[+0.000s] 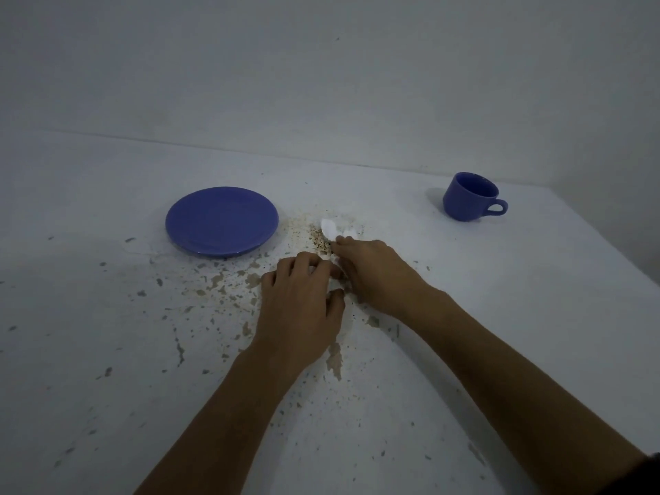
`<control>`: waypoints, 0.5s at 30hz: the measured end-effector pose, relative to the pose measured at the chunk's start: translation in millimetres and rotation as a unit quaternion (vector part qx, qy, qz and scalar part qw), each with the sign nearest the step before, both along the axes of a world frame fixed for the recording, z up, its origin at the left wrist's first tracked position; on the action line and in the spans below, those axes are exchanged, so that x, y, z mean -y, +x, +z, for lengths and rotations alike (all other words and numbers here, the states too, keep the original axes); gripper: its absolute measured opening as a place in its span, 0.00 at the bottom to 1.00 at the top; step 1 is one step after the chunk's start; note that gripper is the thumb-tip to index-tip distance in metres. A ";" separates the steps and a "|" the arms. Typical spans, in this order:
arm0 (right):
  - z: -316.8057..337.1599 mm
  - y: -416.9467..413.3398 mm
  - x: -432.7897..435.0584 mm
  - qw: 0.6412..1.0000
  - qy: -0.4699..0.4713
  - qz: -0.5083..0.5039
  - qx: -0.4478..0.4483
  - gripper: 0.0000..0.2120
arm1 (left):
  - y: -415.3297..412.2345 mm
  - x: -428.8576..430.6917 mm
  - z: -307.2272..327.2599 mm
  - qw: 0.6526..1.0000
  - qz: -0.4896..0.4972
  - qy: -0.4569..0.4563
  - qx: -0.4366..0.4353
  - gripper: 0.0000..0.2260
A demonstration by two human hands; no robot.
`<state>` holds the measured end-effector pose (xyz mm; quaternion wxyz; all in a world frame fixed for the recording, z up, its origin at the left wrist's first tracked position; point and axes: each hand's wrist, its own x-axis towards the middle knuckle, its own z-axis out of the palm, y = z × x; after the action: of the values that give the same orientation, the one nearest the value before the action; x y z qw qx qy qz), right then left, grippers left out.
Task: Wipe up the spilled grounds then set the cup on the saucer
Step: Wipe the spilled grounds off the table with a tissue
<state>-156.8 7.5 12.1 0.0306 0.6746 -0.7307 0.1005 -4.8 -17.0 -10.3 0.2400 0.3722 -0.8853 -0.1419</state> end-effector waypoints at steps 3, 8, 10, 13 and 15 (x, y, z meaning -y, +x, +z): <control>-0.7 -9.8 -1.5 1.000 0.001 0.004 -0.021 0.22 | 0.6 -0.3 1.3 1.000 -0.002 -0.001 -0.018 0.12; -4.7 -9.3 17.8 0.994 -0.099 -0.049 0.012 0.10 | 0.9 -0.2 0.7 1.000 -0.002 0.005 -0.017 0.12; -3.1 -2.5 17.4 0.987 -0.117 -0.068 0.085 0.09 | 0.4 0.2 0.4 1.000 0.000 -0.001 -0.010 0.12; -1.3 0.5 7.6 0.983 -0.111 -0.041 0.140 0.12 | -0.3 0.9 0.4 1.000 0.002 -0.002 0.002 0.13; -3.6 -6.1 5.0 0.988 -0.108 -0.050 0.093 0.11 | 0.4 0.8 1.0 1.000 -0.001 0.001 -0.004 0.12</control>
<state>-162.9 2.5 8.5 0.0400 0.6173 -0.7483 0.2397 -4.4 -17.7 -9.2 0.2429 0.3710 -0.8847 -0.1440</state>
